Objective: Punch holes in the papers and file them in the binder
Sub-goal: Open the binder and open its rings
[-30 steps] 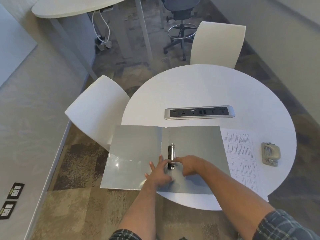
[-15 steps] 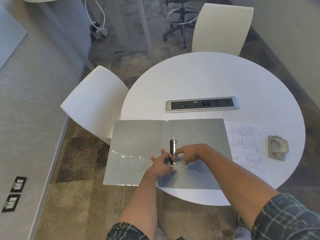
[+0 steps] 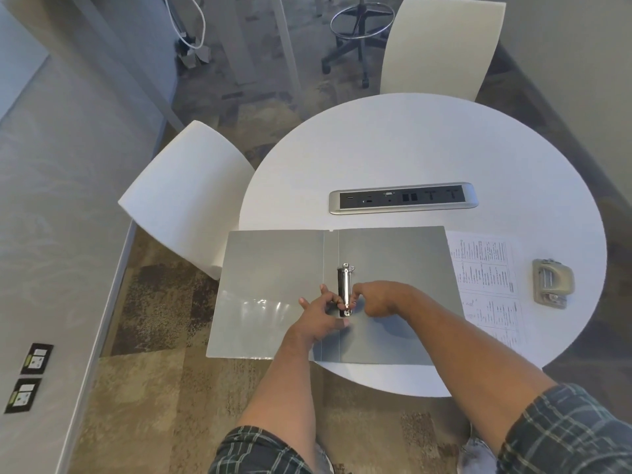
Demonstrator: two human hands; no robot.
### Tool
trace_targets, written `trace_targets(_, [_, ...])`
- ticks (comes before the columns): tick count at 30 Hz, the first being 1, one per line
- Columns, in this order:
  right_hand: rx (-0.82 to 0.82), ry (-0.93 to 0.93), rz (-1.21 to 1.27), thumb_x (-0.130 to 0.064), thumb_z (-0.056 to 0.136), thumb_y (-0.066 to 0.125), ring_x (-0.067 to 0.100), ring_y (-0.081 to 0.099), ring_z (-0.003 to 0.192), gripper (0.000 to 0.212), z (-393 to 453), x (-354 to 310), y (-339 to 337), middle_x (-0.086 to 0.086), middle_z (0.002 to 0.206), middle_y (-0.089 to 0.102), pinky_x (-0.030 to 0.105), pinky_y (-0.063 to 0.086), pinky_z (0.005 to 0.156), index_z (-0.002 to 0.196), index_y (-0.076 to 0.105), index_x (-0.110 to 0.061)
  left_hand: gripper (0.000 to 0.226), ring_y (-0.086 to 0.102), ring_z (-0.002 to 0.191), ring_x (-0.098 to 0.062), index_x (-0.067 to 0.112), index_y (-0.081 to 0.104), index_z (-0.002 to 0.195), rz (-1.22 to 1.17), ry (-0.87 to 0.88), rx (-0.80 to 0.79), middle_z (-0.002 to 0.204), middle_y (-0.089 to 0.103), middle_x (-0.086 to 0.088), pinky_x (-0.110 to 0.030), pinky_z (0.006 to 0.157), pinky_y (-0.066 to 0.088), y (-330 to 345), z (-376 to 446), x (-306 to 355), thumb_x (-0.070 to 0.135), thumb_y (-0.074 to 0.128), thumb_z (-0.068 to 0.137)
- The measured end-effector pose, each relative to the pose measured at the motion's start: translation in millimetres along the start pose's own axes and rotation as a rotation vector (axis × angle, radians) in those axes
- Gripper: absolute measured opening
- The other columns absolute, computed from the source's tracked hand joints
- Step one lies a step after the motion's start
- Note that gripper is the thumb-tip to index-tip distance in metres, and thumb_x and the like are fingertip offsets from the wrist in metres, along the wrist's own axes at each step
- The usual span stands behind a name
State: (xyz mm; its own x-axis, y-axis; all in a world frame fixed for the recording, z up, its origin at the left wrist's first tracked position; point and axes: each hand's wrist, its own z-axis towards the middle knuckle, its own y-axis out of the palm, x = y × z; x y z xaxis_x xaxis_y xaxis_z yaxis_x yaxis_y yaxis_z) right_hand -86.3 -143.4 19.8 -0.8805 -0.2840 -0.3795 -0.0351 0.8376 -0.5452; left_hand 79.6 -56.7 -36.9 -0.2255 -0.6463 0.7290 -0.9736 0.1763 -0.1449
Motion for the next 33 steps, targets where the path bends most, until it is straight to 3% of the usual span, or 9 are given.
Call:
trace_targets(7, [0.031,-0.024,0.009,0.003,0.094,0.048,0.026,0.057,0.108,0.053,-5,2,3,0.011,0.131,0.063,0.030,0.040,0.079,0.141,0.051,-0.020,0.035,0.029,0.136,-0.003,0.006,0.063,0.118,0.055,0.015,0.037,0.164,0.018,0.012,-0.014,0.107,0.011,3,2,-4,-0.001,0.076,0.086])
trace_targets(9, [0.089,-0.025,0.037,0.003,0.092,0.048,0.024,0.055,0.099,0.055,-9,6,6,0.010,0.120,0.064,0.029,0.040,0.072,0.140,0.053,-0.024,0.041,0.014,0.156,-0.013,0.028,0.067,0.108,0.115,0.037,0.041,0.166,0.000,0.023,-0.035,0.125,0.006,7,-1,-2,0.022,0.088,0.073])
trace_targets(11, [0.239,0.008,0.110,-0.004,0.092,0.053,0.026,0.061,0.102,0.052,-10,20,15,0.008,0.115,0.068,0.031,0.045,0.074,0.137,0.054,-0.029,0.043,-0.018,0.158,-0.025,0.042,0.063,0.096,0.222,0.019,0.060,0.160,-0.008,0.033,-0.063,0.123,-0.006,11,-1,-4,0.040,0.088,0.061])
trace_targets(13, [0.448,0.071,0.290,-0.014,0.092,0.058,0.028,0.066,0.105,0.042,-12,43,30,0.008,0.117,0.072,0.035,0.053,0.087,0.131,0.057,-0.031,0.037,-0.032,0.153,-0.029,0.039,0.057,0.099,0.344,-0.031,0.104,0.166,-0.007,0.029,-0.073,0.115,-0.013,19,-9,3,0.032,0.082,0.073])
trace_targets(16, [0.825,0.175,0.586,-0.014,0.096,0.057,0.026,0.066,0.107,0.030,-29,78,48,0.006,0.119,0.069,0.038,0.053,0.093,0.122,0.061,-0.026,0.035,-0.029,0.155,-0.032,0.038,0.051,0.103,0.412,-0.048,0.171,0.170,-0.012,0.022,-0.076,0.112,-0.011,26,-11,4,0.025,0.076,0.082])
trace_targets(21, [1.271,0.645,0.571,-0.018,0.094,0.067,0.035,0.056,0.122,0.038,-67,127,68,0.013,0.133,0.059,0.047,0.046,0.101,0.130,0.058,-0.012,0.035,-0.024,0.156,-0.034,0.038,0.050,0.103,0.435,-0.043,0.191,0.171,-0.009,0.020,-0.077,0.113,-0.006,26,-14,5,0.027,0.078,0.084])
trace_targets(25, [1.001,1.087,0.588,-0.060,0.083,0.073,0.042,0.056,0.121,0.080,-77,154,84,0.024,0.133,0.056,0.053,0.046,0.101,0.133,0.050,-0.001,0.039,-0.024,0.156,-0.032,0.041,0.047,0.106,0.451,-0.049,0.219,0.172,-0.007,0.015,-0.075,0.116,-0.006,29,-15,5,0.027,0.078,0.086])
trace_targets(28, [0.870,1.123,0.527,-0.075,0.077,0.068,0.040,0.053,0.121,0.094,-79,157,94,0.024,0.133,0.053,0.051,0.045,0.100,0.131,0.047,0.000,0.035,-0.023,0.156,-0.031,0.039,0.050,0.102,0.450,-0.044,0.223,0.171,-0.007,0.019,-0.075,0.115,-0.006,29,-17,4,0.028,0.079,0.086])
trace_targets(33, [0.874,1.082,0.552,-0.068,0.076,0.076,0.041,0.053,0.121,0.091,-78,156,87,0.026,0.132,0.053,0.049,0.046,0.102,0.129,0.047,0.001,0.036,-0.025,0.156,-0.030,0.040,0.049,0.101,0.470,-0.052,0.225,0.171,-0.008,0.021,-0.075,0.115,-0.007,30,-17,4,0.028,0.079,0.085])
